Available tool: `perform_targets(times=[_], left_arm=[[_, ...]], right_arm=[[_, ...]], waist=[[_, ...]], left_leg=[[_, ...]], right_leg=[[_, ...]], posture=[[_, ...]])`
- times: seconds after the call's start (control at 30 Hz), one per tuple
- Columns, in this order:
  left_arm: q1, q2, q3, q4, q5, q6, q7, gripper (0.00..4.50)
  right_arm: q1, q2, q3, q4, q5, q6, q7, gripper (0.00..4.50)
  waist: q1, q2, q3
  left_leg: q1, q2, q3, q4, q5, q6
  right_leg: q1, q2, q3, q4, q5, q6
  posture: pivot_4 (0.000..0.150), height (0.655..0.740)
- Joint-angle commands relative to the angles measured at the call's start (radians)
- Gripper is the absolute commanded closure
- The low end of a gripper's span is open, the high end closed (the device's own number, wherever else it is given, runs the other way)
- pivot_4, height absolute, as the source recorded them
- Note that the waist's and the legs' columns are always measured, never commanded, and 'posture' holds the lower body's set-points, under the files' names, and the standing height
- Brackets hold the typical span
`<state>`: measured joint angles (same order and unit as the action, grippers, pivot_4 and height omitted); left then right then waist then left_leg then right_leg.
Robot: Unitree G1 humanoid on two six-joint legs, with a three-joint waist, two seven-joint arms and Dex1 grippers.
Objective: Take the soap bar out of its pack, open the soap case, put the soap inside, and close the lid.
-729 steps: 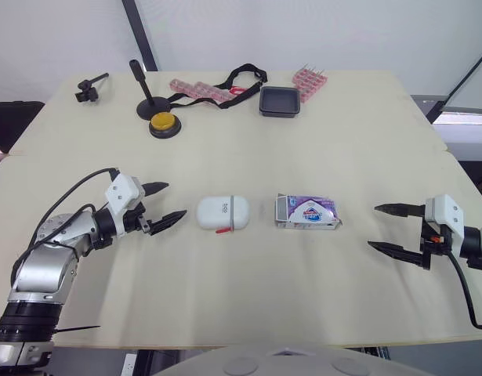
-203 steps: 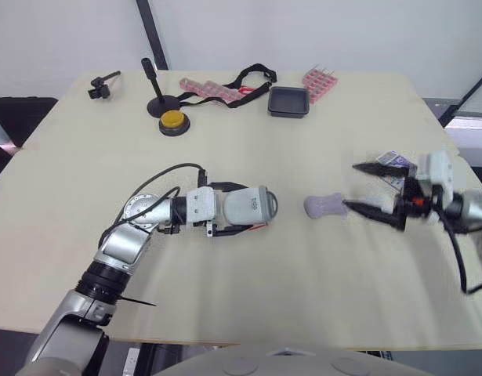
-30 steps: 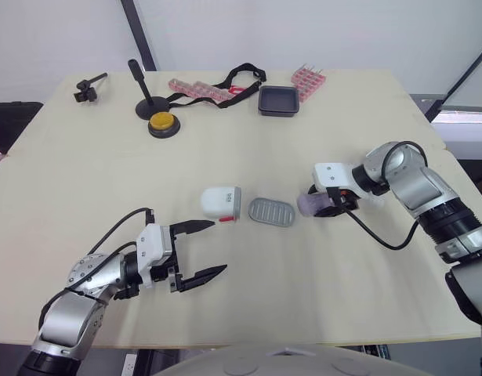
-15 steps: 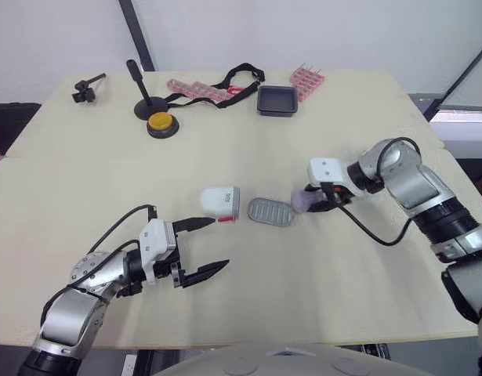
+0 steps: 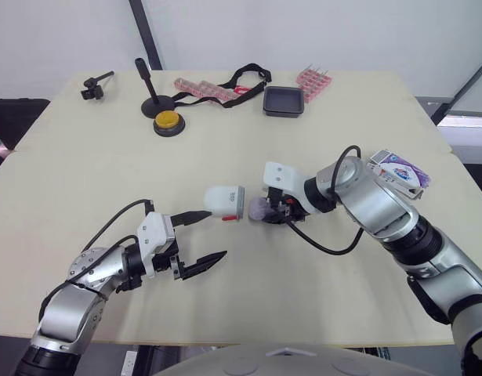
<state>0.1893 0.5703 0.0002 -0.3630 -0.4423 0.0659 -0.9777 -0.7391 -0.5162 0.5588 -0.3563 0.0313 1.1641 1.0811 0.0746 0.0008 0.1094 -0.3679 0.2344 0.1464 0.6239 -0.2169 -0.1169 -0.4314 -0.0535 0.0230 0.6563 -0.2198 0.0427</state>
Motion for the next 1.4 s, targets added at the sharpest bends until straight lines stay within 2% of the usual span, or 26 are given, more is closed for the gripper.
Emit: perform_targets(times=[0.03,0.7,0.77,0.93,1.17,1.3,1.4], left_arm=[[-0.012,0.007,0.020,-0.025,-0.020,-0.003,0.000,0.00],[0.003,0.002,0.018,-0.016,-0.006,-0.025,-0.004,0.00],[0.006,0.002,0.016,-0.016,-0.005,-0.027,-0.005,0.00],[0.009,0.001,0.012,-0.011,-0.002,-0.032,-0.006,0.00],[0.009,0.002,0.010,-0.002,0.001,-0.039,-0.013,0.00],[-0.019,0.009,0.021,0.032,0.004,-0.050,-0.023,0.00],[-0.036,0.017,0.026,0.058,0.010,-0.066,-0.035,0.00]], right_arm=[[-0.027,-0.008,0.005,-0.027,0.028,0.011,-0.035,2.76],[-0.069,0.000,0.074,0.090,0.065,-0.058,-0.099,2.76],[-0.072,-0.002,0.075,0.094,0.068,-0.060,-0.099,1.72],[-0.082,-0.010,0.074,0.097,0.070,-0.075,-0.100,0.04],[-0.073,-0.011,0.003,0.067,0.105,-0.088,-0.114,0.04],[0.034,-0.049,-0.180,-0.020,0.213,-0.134,-0.089,0.04],[0.143,-0.077,-0.294,-0.072,0.297,-0.240,-0.039,0.04]], waist=[[-0.004,0.000,0.000],[-0.004,0.000,0.000],[-0.004,0.000,0.000],[-0.004,0.000,0.000],[-0.003,0.000,0.000],[0.005,-0.001,0.000],[0.011,-0.003,-0.002]], left_leg=[[0.000,0.000,0.000,-0.001,0.000,-0.001],[0.000,0.001,0.000,-0.003,0.001,-0.002],[0.000,0.001,0.000,-0.003,0.001,-0.002],[0.000,0.001,0.000,-0.003,0.001,-0.002],[0.000,0.001,0.000,-0.003,0.001,-0.002],[0.000,0.001,0.000,-0.003,0.001,-0.002],[0.000,0.001,-0.001,-0.003,0.001,-0.002]], right_leg=[[0.000,0.001,0.000,0.000,0.000,0.000],[0.000,0.002,0.001,0.000,0.000,0.001],[0.000,0.002,0.001,0.000,0.000,0.001],[0.001,0.002,0.001,0.000,0.000,0.001],[0.001,0.002,0.001,0.000,0.000,0.001],[0.001,0.002,0.002,0.000,0.000,0.001],[0.001,0.001,0.001,0.000,0.000,0.001]], posture=[[0.150,0.7291],[0.150,0.7291],[0.150,0.7291],[0.150,0.7291],[0.150,0.7291],[0.150,0.7291],[0.150,0.7291]])
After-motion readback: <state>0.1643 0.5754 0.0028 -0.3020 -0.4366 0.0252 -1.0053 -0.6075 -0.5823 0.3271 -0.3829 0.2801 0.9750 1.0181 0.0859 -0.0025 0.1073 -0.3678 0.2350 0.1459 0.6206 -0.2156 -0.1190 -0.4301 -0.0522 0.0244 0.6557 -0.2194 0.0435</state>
